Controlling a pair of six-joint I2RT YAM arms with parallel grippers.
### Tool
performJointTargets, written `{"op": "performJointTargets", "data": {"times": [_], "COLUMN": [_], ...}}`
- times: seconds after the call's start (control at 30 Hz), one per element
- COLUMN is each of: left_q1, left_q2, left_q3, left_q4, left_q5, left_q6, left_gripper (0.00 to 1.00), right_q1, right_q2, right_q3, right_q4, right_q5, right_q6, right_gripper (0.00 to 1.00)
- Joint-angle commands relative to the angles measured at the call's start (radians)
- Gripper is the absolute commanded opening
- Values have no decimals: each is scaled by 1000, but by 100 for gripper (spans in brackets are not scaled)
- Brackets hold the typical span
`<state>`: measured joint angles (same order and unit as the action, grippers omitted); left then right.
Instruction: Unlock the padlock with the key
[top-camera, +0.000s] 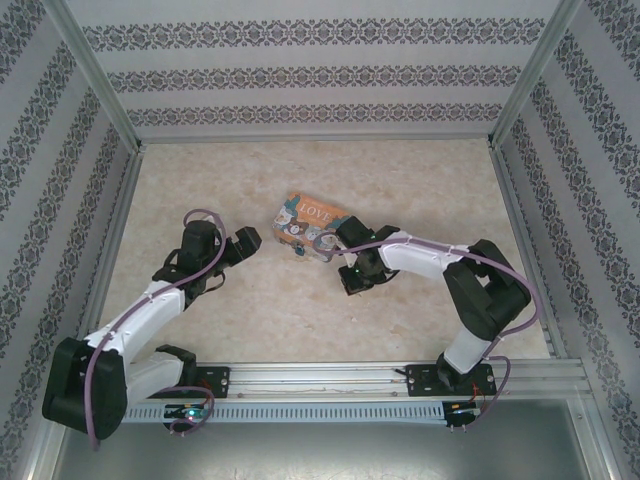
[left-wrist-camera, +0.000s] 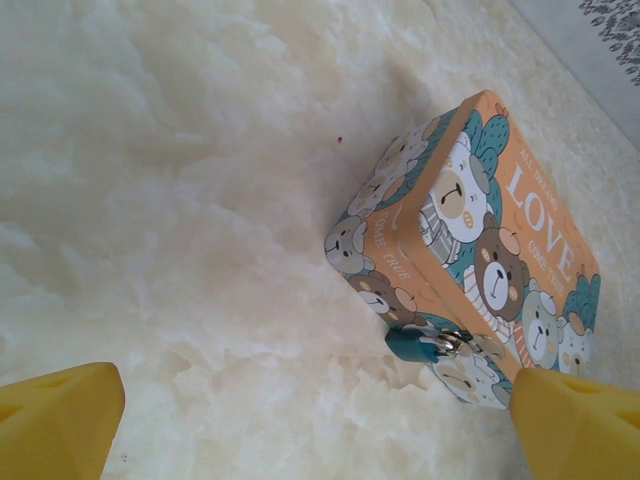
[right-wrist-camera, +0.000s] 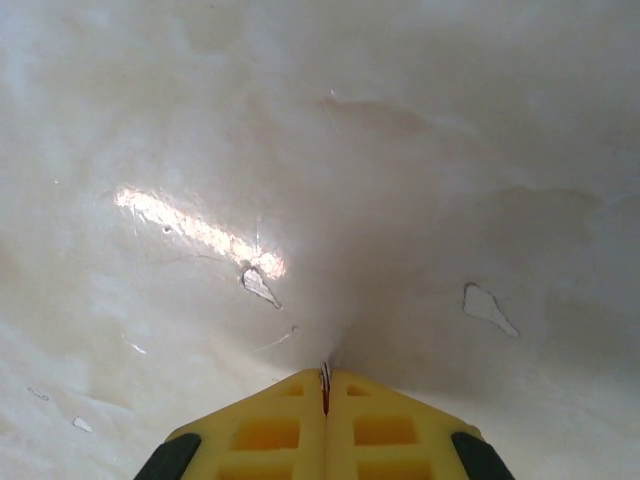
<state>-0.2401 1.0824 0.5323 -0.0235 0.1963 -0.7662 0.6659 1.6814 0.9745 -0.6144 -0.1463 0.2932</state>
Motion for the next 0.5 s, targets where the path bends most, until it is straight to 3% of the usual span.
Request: {"op": "performJointTargets", "data": {"times": [0.0,0.27,0.47], "left_q1": [5,6,6], "left_q2": [-32,-64,-73], "left_q3": [27,31,10], "left_q4": [-37,5,153], "left_q5": [-20,33,126], "left_q6": [19,-14,-86], "left_gripper": [99,99,99], "right_q1": [10,-9,-53], "right_q2": [-65,-216,-359], "right_q3": [-21,-68,-155], "right_q4": [15,154,405], "right_q5": [19,-51,-144], "right_q6": [25,85,232], "right_gripper": [0,0,0]}}
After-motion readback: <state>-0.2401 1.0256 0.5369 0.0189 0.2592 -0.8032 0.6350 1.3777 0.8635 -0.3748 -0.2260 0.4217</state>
